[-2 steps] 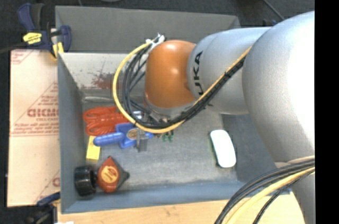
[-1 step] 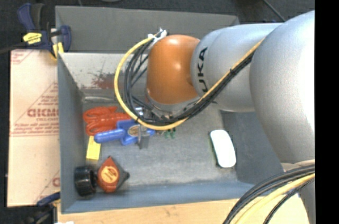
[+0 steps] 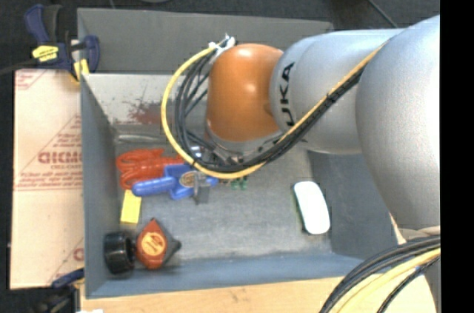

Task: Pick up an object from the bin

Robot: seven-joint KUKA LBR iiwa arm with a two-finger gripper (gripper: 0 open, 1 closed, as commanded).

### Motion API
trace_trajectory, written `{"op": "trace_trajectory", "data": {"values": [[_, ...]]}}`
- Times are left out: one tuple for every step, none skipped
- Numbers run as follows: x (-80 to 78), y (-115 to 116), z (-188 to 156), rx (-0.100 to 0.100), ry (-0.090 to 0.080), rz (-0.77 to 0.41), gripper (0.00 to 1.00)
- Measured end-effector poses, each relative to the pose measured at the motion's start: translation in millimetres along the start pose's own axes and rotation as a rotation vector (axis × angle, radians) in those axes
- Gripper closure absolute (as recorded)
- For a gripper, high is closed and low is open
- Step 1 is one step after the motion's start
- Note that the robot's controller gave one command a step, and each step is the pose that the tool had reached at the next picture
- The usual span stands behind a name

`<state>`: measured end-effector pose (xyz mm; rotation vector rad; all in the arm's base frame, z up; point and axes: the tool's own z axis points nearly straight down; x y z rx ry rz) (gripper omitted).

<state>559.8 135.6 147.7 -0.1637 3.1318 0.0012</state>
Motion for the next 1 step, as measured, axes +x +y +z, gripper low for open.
{"op": "trace_trajectory", "data": {"values": [[-0.2,-0.2,-5.8,0.000,0.000,0.000,1.00]]}}
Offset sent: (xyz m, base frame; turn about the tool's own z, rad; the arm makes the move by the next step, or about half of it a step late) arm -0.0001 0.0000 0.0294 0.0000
